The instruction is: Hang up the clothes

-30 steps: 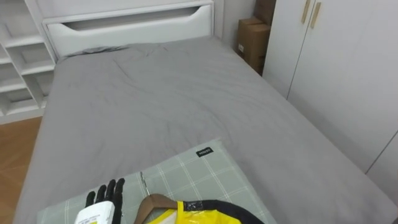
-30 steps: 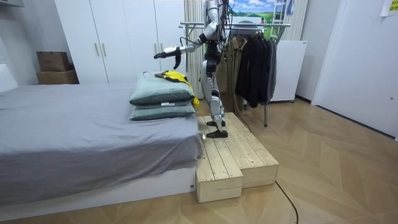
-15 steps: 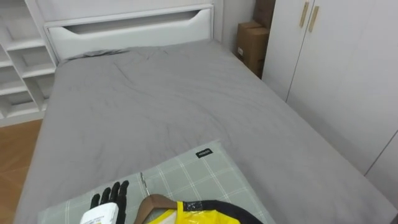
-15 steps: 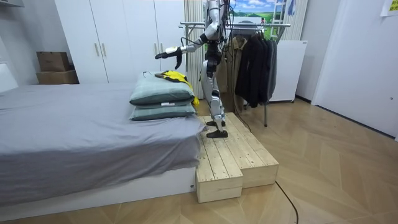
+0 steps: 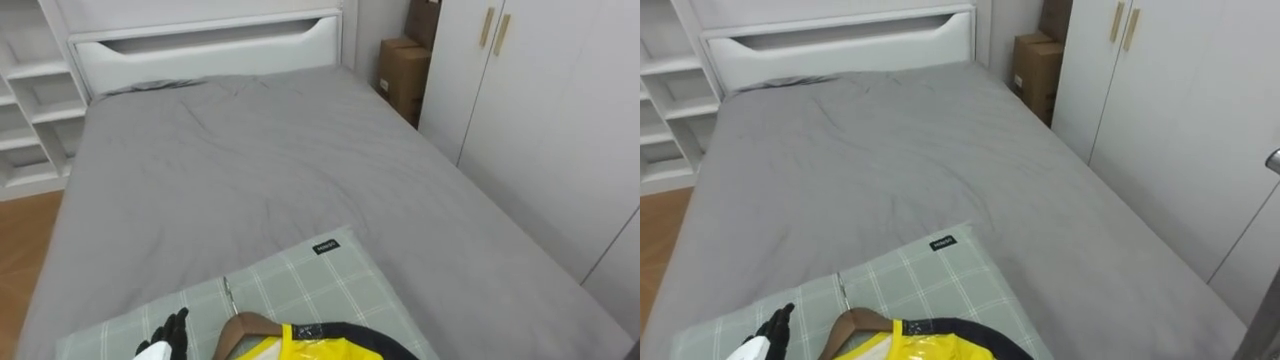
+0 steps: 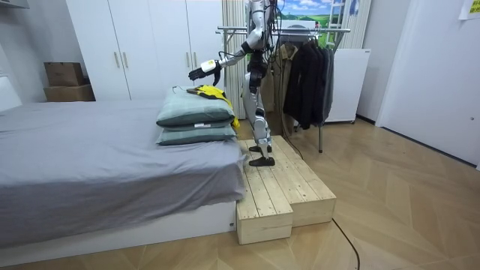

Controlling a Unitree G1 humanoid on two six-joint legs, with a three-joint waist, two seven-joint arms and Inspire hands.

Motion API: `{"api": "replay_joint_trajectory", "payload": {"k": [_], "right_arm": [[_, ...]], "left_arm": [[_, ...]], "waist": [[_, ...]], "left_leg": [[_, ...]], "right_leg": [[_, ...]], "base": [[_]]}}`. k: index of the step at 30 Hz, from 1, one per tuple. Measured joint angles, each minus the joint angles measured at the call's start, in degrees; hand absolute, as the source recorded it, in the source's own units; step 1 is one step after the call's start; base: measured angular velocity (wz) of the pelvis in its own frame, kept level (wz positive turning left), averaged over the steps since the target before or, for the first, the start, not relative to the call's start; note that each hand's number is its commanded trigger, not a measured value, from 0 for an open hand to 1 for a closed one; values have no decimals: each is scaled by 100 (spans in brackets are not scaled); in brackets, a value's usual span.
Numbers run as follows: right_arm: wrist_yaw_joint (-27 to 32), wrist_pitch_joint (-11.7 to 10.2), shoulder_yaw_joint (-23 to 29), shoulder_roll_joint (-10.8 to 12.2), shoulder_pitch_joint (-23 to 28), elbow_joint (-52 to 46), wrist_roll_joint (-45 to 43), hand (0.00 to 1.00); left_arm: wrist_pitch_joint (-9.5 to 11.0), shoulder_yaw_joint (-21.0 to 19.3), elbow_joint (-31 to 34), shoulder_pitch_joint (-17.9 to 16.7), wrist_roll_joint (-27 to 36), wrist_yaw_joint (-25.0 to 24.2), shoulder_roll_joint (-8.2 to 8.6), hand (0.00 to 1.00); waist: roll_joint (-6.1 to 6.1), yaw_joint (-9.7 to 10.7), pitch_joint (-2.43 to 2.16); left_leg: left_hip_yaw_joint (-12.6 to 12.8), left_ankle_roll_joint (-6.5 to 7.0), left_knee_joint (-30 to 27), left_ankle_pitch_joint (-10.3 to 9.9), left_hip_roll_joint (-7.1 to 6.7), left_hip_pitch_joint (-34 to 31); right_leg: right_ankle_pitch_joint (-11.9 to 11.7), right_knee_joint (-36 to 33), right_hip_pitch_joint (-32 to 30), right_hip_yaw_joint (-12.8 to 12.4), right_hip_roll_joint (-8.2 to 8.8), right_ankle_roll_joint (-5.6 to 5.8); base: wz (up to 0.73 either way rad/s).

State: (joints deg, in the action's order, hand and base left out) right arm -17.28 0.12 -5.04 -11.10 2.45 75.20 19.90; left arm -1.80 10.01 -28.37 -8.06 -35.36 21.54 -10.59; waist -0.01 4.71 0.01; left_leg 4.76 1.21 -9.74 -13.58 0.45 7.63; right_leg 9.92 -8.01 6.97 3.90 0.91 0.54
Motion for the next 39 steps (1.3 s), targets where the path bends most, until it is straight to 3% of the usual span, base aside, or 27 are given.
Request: {"api": "replay_joint_trajectory", "payload": {"k": [8,18,24,32,39], "right_arm": [[-29,1,-37,-2,1,25,16,0],[-29,-2,-43,4,2,26,41,0],[9,-6,-173,6,-64,14,75,0],[259,-3,-387,4,-213,19,188,0],[425,0,-625,24,-509,148,-14,0]], "left_arm": [[1,-308,-48,157,634,-3,56,0],[67,-325,-244,365,662,23,57,0],[151,-211,-732,559,705,44,58,0],[217,-125,-1128,1028,771,100,60,0],[267,-54,-1468,1380,770,205,72,0]], "waist": [[-18,-26,3],[-14,-15,3],[-5,12,3],[69,3,30],[41,35,49]], "left_leg": [[41,0,1,0,2,2],[42,0,0,0,2,-1],[24,0,-19,0,2,-121],[-79,4,-175,19,-2,-491],[-58,3,-156,134,-6,-817]], "right_leg": [[0,3,-1,-20,-2,0],[-1,11,1,-18,-2,1],[-2,-14,-92,22,5,1],[-32,-84,-380,91,18,-8],[-110,-84,-712,97,24,-31]], "base": [[0],[0],[2],[4],[0]]}}
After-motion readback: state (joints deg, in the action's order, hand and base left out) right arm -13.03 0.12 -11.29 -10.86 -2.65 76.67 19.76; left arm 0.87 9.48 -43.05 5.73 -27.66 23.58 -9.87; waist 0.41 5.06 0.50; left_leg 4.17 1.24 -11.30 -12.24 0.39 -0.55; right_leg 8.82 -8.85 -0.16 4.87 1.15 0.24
